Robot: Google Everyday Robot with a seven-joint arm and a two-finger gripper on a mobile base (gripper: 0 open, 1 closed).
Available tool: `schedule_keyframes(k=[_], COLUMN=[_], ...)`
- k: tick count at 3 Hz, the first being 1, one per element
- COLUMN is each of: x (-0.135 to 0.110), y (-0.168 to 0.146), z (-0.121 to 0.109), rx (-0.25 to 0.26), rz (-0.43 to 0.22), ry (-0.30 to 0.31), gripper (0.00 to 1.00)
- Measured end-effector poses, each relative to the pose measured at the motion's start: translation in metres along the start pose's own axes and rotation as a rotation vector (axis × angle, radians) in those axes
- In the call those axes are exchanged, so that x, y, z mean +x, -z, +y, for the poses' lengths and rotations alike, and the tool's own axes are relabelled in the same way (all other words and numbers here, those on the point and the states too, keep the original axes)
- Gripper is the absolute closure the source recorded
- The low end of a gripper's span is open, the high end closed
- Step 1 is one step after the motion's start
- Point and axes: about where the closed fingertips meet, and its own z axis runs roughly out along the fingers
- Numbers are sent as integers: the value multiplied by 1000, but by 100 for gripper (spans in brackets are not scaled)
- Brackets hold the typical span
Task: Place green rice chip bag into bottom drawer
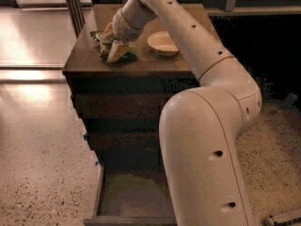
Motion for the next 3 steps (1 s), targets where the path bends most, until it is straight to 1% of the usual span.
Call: schedule_keyframes(k=[2, 3], x=[0, 0], y=[0, 0], z=[0, 0], rx=[0, 0], rz=[0, 0], ry=[0, 0], gripper=[96, 100])
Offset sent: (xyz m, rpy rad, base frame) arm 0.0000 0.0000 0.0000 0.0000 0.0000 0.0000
